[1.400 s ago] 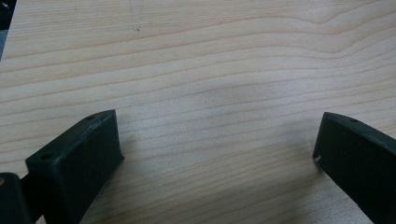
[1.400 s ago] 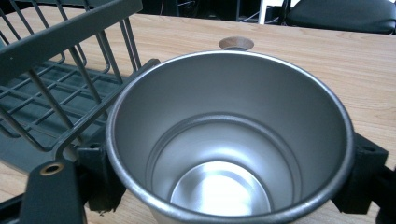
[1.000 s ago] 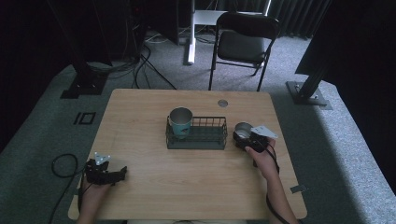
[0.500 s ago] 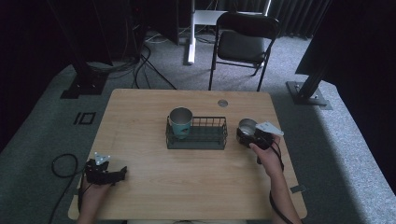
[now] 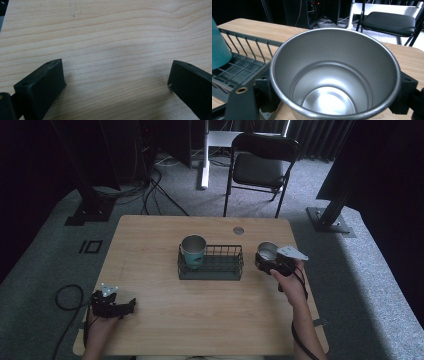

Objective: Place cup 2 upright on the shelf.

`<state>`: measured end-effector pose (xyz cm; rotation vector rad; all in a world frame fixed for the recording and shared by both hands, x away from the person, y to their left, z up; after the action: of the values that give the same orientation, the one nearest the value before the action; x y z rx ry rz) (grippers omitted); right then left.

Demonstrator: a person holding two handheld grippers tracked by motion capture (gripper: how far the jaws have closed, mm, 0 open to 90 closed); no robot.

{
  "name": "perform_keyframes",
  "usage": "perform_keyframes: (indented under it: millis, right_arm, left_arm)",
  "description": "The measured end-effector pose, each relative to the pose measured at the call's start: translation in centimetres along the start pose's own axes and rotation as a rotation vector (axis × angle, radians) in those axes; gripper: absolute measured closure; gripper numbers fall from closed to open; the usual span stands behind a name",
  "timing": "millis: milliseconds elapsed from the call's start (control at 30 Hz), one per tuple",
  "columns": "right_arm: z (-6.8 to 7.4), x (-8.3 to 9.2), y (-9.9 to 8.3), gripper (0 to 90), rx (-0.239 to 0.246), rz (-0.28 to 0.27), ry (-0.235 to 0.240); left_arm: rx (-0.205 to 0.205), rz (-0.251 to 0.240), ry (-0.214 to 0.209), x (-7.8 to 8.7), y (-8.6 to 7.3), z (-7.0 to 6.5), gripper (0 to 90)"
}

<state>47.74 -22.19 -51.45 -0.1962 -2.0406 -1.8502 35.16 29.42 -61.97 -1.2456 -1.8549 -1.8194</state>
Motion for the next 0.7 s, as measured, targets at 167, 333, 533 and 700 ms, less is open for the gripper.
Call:
perform_keyframes:
  millis: [167,333,533,700]
  right_arm:
    - [0.2,0.3,0.9,17.7,0.007,-0.011,0.012]
    - [0.5,0.5,1.8,17.7,-0.003,-0.010,0.031]
    - [1.0,0.7,2.9,17.7,0.010,-0.030,0.050]
    - [1.6,0.8,4.0,17.7,0.012,-0.041,0.063]
  left_arm:
    - [0.000,0.000,0.000,0.0,0.0,0.0,1.4]
    - [0.000,0.000,0.000,0.0,0.0,0.0,1.4]
    - [0.000,0.000,0.000,0.0,0.0,0.0,1.4]
    - [0.000,0.000,0.000,0.0,0.0,0.0,1.4]
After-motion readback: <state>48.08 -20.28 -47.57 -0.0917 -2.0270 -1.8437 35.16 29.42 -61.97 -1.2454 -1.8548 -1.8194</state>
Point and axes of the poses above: each handheld gripper's, and its own axes: x roughly backward along the jaws, y roughly out of its top, z roughly to its left, the point moved 9 cm from there along -x, roughly forward along the jaws, and after that the axes turned 15 degrees about -y, right-handed, at the moved point
